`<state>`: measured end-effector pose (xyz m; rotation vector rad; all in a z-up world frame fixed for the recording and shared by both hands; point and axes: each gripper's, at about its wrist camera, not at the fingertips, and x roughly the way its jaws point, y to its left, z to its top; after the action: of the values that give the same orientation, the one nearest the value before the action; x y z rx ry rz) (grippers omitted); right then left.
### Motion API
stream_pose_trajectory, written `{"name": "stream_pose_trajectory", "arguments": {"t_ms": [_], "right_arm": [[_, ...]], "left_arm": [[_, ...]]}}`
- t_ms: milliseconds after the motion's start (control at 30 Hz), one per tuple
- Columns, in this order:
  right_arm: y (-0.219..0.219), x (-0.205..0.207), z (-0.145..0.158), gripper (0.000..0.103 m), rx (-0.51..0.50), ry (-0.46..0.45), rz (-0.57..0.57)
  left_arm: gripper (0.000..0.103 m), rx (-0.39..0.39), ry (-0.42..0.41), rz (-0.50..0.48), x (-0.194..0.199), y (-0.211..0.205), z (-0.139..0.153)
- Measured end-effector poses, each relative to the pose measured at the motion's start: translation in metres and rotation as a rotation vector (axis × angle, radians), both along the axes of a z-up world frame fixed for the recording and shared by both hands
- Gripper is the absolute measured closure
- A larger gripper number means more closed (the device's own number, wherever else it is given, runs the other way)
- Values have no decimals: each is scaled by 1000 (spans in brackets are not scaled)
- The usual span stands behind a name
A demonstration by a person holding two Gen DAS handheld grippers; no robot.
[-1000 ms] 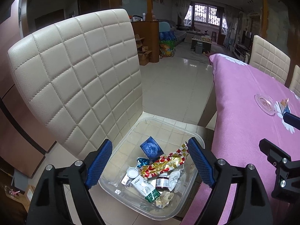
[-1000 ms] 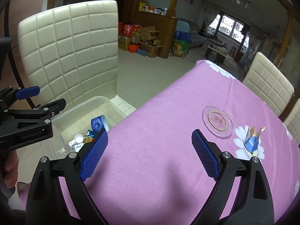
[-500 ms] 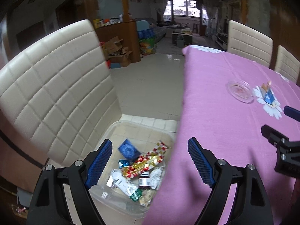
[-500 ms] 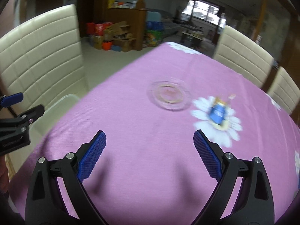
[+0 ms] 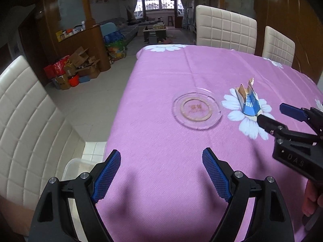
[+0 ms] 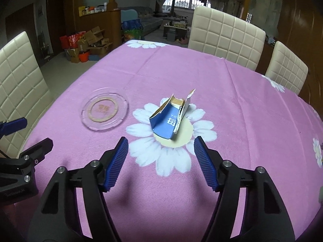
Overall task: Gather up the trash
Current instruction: 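Move both tools over the table toward the clear lid and paper carton, then grasp the blue paper carton with the right tool while the left grasps the clear lid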
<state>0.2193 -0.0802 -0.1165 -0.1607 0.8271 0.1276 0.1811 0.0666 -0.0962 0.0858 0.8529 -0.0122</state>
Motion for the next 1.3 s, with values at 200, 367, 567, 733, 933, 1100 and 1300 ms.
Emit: {"name": "stream_pose_trajectory", "arguments": {"t_ms": [200,367,567,733,933,1100,1300], "right_arm": [[-10,25,-10,37,25,30,-13],[-14,40,-16,37,23,37,-14],[-25,58,-27,39,76,86,-32],[-30,67,-31,39,108,98,-39],[-30,71,-31,59,118,84,-29],[-22,67,-29,81,105,71,4],[-23,65,-29,91,113,69,1]], "left_arm": [[22,-13,19,-42,37,-22,-9],[22,-17,55,-64,62,-36,-20],[22,-18,66,-86,80,-46,-26],[16,-31,85,-72,96,-43,-33],[9,-28,87,-62,105,-41,-35],[10,-30,81,-65,105,-41,-35],[19,-25,61,-88,99,-44,-32]]}}
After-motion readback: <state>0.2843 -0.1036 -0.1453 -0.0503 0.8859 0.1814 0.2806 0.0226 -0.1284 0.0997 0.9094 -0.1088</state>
